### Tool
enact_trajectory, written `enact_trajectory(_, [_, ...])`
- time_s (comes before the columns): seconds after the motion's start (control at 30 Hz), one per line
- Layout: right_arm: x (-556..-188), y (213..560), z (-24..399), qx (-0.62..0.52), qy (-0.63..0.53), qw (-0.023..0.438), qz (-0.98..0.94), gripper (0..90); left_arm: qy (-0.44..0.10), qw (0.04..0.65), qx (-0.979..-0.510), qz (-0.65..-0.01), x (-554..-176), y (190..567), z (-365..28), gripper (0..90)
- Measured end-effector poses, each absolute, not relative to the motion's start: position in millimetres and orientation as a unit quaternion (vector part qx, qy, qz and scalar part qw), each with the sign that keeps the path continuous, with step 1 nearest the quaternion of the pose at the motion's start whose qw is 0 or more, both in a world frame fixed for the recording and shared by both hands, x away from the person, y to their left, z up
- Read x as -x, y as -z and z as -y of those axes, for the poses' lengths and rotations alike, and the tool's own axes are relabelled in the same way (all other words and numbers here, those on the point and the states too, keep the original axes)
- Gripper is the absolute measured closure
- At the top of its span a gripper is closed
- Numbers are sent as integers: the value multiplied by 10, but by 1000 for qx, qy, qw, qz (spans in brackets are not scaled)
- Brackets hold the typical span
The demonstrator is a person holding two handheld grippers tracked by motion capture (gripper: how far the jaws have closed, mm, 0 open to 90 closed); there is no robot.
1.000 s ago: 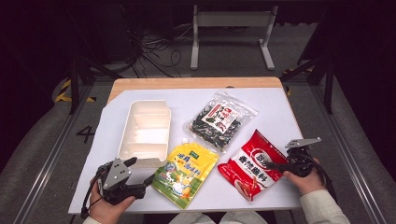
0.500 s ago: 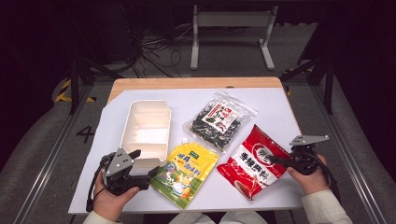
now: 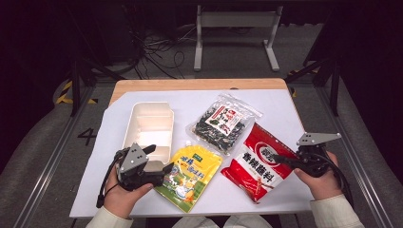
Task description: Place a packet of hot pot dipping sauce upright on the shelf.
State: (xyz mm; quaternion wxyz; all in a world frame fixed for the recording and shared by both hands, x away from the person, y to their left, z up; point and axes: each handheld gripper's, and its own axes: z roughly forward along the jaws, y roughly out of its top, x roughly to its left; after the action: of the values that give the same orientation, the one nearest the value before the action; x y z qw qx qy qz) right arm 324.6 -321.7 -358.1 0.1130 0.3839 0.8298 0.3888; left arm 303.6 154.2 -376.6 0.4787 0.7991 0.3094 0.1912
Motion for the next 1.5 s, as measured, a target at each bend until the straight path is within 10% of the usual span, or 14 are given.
enact_trajectory(0.23, [-3194,3389,3136,-365,-395,113,-835,886,-182,481,-800,-308,-3099,3784,-1519,297])
enact_trajectory(1.0, [-3006,2982,2983,-291,-410,128,-855,887,-155,508,-803,-271,-3177,3786,-1286,34])
enact_trajectory(1.5, [-3025,2877,2737,-253,-420,124,-863,886,-96,536,-804,-238,-3215,3854,-1027,109])
